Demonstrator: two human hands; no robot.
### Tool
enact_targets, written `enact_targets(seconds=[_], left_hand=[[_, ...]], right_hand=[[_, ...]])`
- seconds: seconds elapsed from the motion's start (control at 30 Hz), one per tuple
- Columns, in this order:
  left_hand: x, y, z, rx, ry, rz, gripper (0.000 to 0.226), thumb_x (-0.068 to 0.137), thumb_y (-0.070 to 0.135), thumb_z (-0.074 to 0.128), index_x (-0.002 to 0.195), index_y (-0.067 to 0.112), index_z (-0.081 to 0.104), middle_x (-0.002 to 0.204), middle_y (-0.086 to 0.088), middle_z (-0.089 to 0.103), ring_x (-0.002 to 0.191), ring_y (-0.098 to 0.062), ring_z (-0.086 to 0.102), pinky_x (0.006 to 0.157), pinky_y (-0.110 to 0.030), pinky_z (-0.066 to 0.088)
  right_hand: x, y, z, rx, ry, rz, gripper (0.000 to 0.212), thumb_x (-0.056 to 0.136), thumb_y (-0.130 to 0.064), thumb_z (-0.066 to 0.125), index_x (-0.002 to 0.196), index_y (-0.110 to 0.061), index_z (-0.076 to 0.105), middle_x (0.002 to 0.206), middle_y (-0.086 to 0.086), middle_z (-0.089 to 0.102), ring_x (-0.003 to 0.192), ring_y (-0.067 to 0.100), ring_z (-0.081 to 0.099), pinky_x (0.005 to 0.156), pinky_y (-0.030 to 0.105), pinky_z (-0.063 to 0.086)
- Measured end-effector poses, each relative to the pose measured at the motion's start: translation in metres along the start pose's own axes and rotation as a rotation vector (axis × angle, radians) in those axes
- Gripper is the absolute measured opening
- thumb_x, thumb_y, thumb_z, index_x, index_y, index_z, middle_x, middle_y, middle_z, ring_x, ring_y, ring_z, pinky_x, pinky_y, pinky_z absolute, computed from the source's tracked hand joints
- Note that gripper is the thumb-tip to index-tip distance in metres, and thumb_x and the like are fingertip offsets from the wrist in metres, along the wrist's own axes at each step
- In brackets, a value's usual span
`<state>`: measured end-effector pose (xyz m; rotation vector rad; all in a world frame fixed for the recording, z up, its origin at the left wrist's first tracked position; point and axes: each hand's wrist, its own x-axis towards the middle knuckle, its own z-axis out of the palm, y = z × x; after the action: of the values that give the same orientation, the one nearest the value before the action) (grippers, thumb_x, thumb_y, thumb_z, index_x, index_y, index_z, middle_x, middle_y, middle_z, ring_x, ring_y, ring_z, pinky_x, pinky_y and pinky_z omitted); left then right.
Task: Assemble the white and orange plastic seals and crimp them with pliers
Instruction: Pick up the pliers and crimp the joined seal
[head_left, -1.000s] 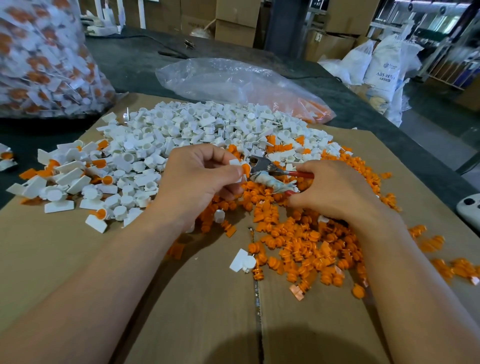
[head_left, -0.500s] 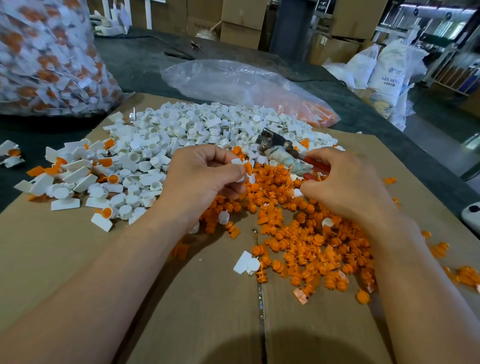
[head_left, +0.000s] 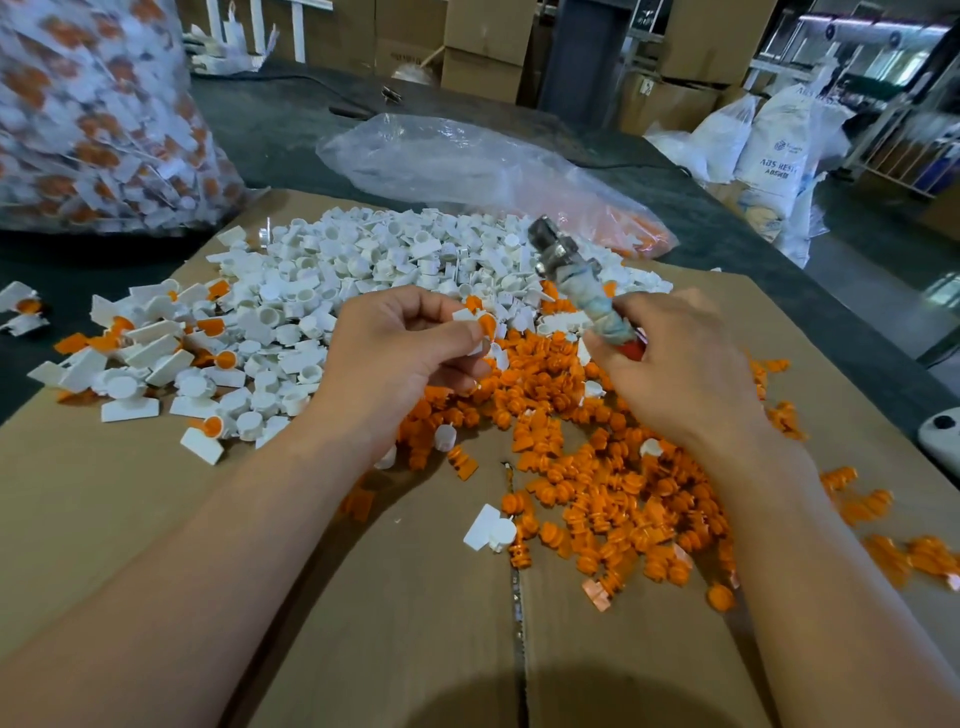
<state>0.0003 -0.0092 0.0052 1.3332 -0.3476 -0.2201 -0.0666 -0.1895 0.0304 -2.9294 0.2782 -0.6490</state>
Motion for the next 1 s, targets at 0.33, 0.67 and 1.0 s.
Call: enact_targets(seconds=[0.33,0.67,1.0], left_hand=[[0.005,-0.003,-0.003,-0.139,0.067,0.097,0.017,0.083,-0.006,0.058,0.075,0.008,0.057,0.057,0.000,0.067,0.054,-0.013,0.066,0.047,-0.018,0.050],[0.005,-0.002,-0.002,-0.176,0.080,0.137,0.013,0.079,-0.003,0.061,0.072,0.008,0.057,0.055,0.000,0.065,0.053,-0.013,0.066,0.046,-0.018,0.050],[0.005,-0.003,-0.002,-0.142,0.070,0.163,0.014,0.081,-0.004,0.058,0.074,0.008,0.056,0.055,0.000,0.066,0.053,-0.012,0.066,0.047,-0.017,0.050]], right_hand=[[-0.005,-0.014,0.014,0.091,-0.176,-0.088,0.043,0.090,-0.040,0.047,0.127,-0.018,0.046,0.110,-0.002,0.048,0.097,0.014,0.046,0.075,0.024,0.029],[-0.008,-0.020,0.016,0.089,-0.194,-0.134,0.035,0.090,-0.042,0.046,0.116,-0.019,0.049,0.101,-0.004,0.047,0.095,0.015,0.045,0.073,0.028,0.033],[-0.009,-0.020,0.014,0.053,-0.179,-0.192,0.020,0.089,-0.043,0.047,0.089,-0.025,0.038,0.074,-0.011,0.039,0.071,0.011,0.038,0.056,0.029,0.024]])
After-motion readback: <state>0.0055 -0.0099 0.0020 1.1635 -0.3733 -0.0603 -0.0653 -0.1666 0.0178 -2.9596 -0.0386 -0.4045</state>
